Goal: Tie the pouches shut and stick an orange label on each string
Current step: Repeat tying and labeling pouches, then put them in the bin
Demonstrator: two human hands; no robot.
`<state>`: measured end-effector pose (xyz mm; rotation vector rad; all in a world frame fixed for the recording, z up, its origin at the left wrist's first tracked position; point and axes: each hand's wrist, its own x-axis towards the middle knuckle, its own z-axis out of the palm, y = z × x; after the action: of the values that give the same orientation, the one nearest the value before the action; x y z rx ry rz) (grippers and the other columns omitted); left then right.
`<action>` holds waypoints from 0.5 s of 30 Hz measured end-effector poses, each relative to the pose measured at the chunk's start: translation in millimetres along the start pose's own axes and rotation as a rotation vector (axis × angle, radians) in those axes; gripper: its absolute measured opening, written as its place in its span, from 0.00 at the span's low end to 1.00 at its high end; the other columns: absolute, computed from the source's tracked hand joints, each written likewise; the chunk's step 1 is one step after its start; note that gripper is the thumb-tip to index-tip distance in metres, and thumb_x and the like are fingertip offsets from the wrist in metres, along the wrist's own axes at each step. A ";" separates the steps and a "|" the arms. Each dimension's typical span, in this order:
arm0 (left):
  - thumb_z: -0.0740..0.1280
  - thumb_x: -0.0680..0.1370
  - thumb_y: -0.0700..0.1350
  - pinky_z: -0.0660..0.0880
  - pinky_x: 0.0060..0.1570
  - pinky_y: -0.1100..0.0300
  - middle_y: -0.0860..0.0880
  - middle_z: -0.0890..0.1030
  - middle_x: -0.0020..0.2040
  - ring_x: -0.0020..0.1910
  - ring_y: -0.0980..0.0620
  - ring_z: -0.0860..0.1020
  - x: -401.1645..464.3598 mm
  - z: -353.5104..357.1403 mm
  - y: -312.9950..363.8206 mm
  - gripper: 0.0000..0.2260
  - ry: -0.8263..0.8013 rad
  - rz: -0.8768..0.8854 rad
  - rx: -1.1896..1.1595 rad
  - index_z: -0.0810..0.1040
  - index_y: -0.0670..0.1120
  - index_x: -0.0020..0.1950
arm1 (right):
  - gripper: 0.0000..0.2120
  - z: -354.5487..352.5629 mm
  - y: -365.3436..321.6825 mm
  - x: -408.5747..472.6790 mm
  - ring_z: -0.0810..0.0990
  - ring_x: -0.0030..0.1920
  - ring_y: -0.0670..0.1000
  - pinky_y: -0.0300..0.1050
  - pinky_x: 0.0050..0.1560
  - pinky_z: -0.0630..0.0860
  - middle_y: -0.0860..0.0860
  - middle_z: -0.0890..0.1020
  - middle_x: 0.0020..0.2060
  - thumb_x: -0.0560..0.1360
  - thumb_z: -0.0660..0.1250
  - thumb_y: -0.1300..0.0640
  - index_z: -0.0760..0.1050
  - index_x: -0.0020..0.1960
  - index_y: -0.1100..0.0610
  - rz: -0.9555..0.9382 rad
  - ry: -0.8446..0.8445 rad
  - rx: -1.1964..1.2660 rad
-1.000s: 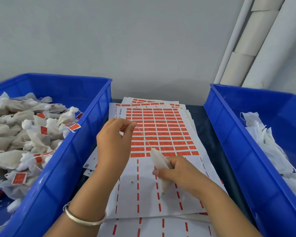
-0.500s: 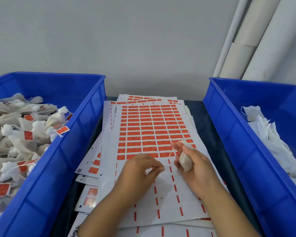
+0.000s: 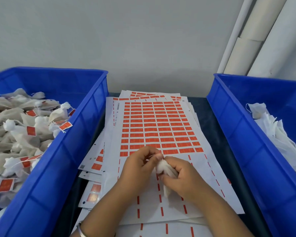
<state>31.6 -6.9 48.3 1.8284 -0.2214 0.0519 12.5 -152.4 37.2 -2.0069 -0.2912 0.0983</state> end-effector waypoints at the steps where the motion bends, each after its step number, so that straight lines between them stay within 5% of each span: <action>1: 0.66 0.76 0.45 0.72 0.36 0.76 0.62 0.79 0.36 0.41 0.65 0.78 0.3 -0.1 -0.3 0.07 0.000 -0.031 -0.015 0.77 0.56 0.41 | 0.09 0.2 0.8 -0.3 0.77 0.46 0.39 0.28 0.40 0.75 0.40 0.79 0.40 0.75 0.69 0.56 0.74 0.45 0.41 -0.002 0.025 -0.016; 6: 0.64 0.77 0.46 0.72 0.33 0.75 0.62 0.80 0.35 0.35 0.63 0.78 0.2 1.4 1.7 0.05 -0.018 -0.099 -0.080 0.77 0.53 0.42 | 0.11 3.8 3.6 0.2 0.75 0.48 0.34 0.25 0.38 0.74 0.29 0.76 0.42 0.74 0.71 0.53 0.71 0.44 0.40 -0.041 0.108 -0.053; 15: 0.63 0.77 0.48 0.70 0.30 0.74 0.57 0.80 0.30 0.29 0.64 0.76 -3.2 4.0 3.5 0.08 -0.030 -0.260 -0.235 0.80 0.49 0.43 | 0.09 2.5 6.7 1.8 0.76 0.43 0.42 0.33 0.40 0.76 0.38 0.76 0.41 0.74 0.70 0.56 0.71 0.42 0.45 -0.105 0.194 -0.027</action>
<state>27.5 -11.2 50.1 1.6109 -0.0085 -0.1771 14.9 -152.5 30.2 -2.0061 -0.2731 -0.1666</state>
